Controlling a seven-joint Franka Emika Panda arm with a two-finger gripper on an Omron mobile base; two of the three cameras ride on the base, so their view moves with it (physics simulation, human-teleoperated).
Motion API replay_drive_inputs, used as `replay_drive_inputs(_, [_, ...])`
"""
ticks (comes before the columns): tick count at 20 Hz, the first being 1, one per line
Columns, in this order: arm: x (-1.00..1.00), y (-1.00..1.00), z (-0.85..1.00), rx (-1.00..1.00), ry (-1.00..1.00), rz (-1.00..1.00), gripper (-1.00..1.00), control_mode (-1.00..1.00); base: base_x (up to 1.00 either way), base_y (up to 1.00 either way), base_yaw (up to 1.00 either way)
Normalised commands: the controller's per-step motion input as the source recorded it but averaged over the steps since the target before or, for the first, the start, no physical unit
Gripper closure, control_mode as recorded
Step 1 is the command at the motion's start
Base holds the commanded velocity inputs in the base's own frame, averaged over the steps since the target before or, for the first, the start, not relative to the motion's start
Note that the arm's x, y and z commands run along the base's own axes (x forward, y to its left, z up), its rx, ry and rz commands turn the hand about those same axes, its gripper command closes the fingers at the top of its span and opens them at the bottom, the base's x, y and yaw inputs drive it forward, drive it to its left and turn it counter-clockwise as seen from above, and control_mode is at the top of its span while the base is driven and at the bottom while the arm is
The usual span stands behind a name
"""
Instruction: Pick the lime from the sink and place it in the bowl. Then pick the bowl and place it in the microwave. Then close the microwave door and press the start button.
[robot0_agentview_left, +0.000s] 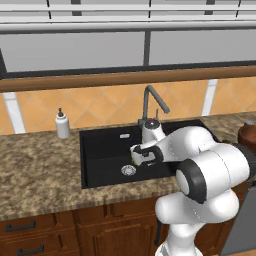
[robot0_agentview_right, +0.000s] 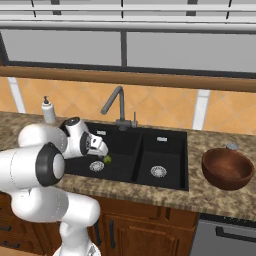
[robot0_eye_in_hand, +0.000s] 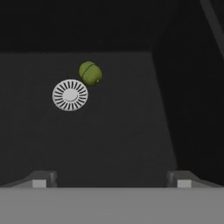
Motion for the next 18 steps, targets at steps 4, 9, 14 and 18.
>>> replay_drive_inputs(4, [0.26,0.01,-0.36,0.0,0.0,0.0,-1.0,-1.0,0.0,0.0,0.0])
replay_drive_inputs(9, [0.23,0.06,-0.4,0.0,-0.01,0.0,-1.0,-1.0,0.0,0.0,0.0])
replay_drive_inputs(14, [0.11,0.04,-0.24,0.0,-0.03,0.0,-1.0,-1.0,0.0,0.0,0.0])
replay_drive_inputs(18, [0.11,0.0,-0.07,0.0,-0.01,0.0,-1.0,-1.0,0.0,0.0,0.0])
